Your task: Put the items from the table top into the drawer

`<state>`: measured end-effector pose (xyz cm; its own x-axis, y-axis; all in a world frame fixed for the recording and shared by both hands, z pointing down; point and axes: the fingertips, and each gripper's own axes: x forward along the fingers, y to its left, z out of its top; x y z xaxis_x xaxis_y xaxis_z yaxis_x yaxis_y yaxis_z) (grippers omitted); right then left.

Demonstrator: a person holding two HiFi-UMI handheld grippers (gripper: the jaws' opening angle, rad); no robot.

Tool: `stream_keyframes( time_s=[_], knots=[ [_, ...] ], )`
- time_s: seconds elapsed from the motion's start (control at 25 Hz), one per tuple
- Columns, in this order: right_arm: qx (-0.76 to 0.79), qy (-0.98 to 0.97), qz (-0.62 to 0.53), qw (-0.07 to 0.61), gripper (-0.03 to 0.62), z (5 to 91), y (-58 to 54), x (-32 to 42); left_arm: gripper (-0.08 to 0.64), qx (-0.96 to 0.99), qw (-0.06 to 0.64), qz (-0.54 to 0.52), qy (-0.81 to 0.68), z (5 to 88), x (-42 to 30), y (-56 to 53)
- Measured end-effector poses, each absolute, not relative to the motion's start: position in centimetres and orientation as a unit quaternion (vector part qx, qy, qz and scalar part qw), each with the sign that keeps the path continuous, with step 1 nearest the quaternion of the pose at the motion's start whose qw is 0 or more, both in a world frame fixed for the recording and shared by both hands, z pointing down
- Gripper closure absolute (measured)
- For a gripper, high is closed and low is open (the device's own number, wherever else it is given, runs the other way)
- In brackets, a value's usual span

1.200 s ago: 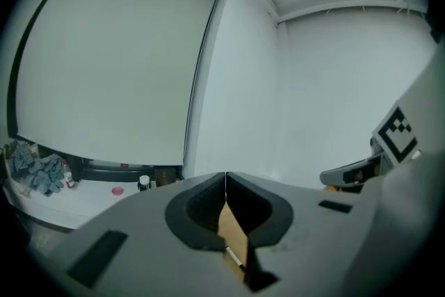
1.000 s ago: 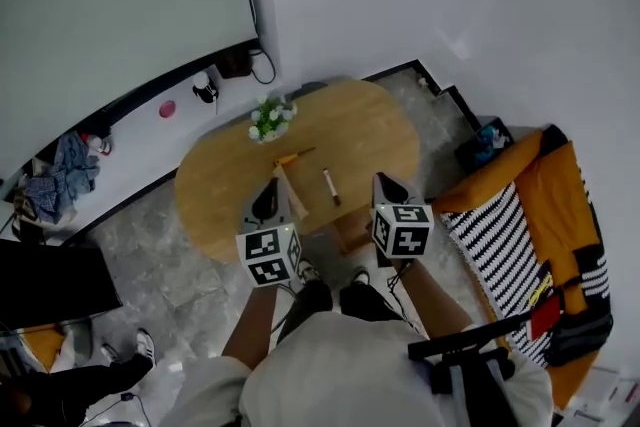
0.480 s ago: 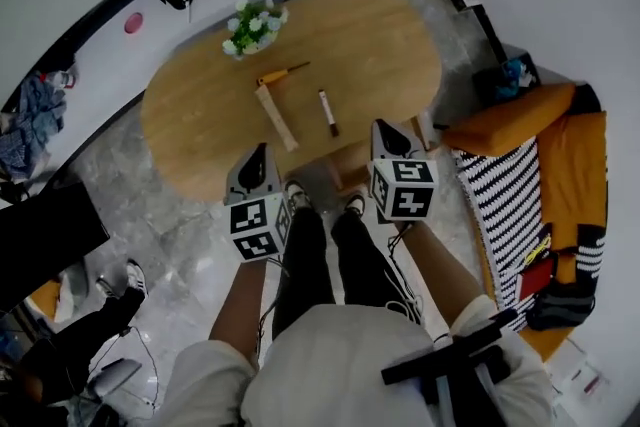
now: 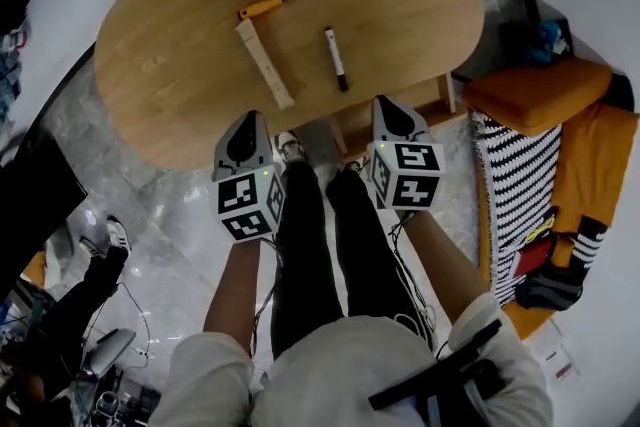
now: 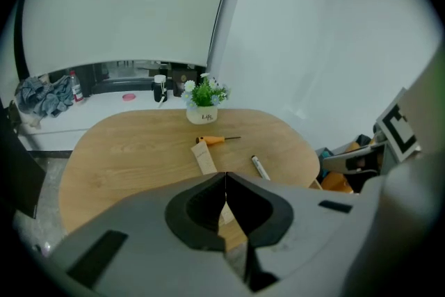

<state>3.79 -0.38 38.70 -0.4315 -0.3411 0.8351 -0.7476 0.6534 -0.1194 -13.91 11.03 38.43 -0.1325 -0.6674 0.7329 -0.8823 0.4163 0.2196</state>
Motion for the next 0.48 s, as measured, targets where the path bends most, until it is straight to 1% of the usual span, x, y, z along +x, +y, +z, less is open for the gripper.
stream_keyframes(
  time_s=[0.44, 0.48],
  knots=[
    [0.322, -0.806, 0.257, 0.426, 0.595, 45.7, -2.4, 0.1, 0.551, 0.505, 0.433, 0.137, -0.734, 43.8, -15.0, 11.2],
    [0.319, -0.804, 0.259, 0.428, 0.548, 46.3, -2.5, -0.3, 0.551, 0.505, 0.434, 0.136, -0.733, 44.1, -15.1, 11.1]
  ],
)
